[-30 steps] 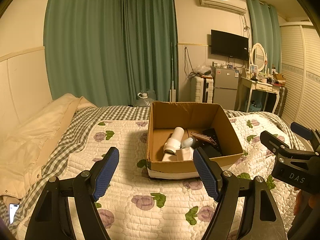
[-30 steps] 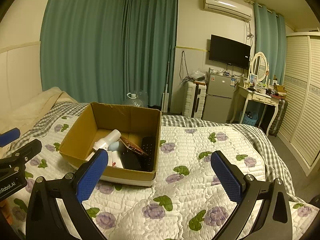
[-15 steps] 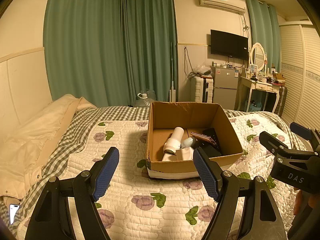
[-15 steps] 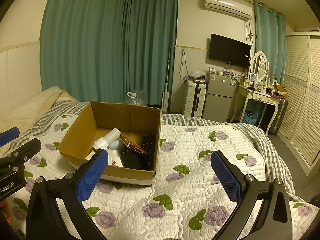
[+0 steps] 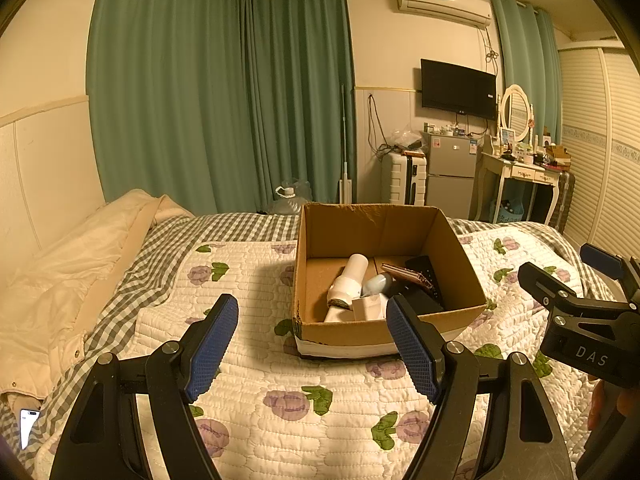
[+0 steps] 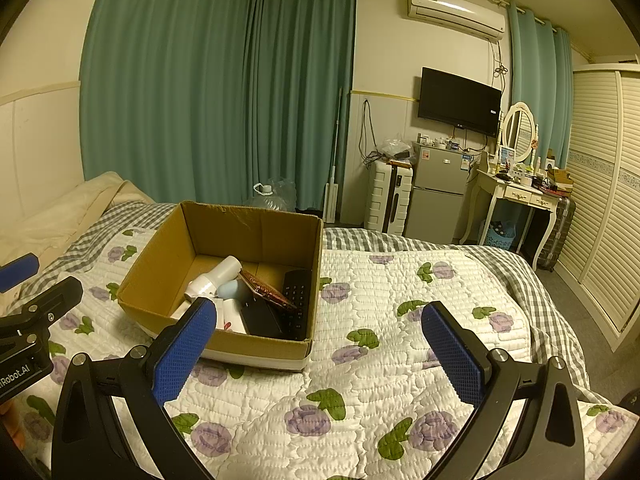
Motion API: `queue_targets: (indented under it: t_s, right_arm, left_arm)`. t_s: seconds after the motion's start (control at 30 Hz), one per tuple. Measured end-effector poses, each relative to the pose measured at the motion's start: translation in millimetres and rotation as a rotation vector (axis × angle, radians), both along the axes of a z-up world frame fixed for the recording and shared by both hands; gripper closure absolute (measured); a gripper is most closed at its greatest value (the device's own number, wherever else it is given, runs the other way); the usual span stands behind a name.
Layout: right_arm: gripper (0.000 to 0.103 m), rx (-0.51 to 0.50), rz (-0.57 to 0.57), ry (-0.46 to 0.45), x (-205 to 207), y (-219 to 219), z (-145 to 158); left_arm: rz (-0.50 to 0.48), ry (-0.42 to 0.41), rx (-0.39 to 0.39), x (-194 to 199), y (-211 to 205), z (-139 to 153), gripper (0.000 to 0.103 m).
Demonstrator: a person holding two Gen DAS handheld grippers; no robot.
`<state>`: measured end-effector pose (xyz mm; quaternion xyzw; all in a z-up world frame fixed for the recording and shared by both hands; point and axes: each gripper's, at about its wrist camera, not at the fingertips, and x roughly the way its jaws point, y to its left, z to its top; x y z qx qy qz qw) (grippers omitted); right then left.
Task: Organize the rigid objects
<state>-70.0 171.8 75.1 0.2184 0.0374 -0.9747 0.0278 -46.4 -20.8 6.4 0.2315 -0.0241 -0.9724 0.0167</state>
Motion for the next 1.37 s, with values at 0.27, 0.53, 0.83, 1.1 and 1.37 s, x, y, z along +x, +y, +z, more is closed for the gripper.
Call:
queue_targets:
  t_s: [0.27,0.53,0.83,1.1,1.37]
  right_arm:
    - [0.000,0.000,0.000,-0.001,-0.2,-0.1,0.1]
    - [0.000,0.000,0.000,-0.004,-0.5,0.6,-0.8]
    - [0.000,0.001,-0.001,-0.009,-0.2,1.9,-3.5]
    - [0.000,0.003,-0.002,-0.011,0.0,3.0,-4.6]
    - [0.000,0.002,-0.003,-0.012,-1.0,3.4,-4.9]
  left_arm:
    - [-0.001,-0.002,0.001,-0.5,-0.3,-0.1,0.024]
    - [-0.001,-0.003,-0.002,-2.2,-1.5,-1.1,0.024]
    - [-0.001,-0.005,-0.003,-3.8,-4.4,-2.8,0.024]
    - [0.000,-0.005,-0.003,-3.7,-4.0,-2.7,0.024]
    - [-0.009,-0.012,-0.007,-4.9,-6.3,-5.5,0.024]
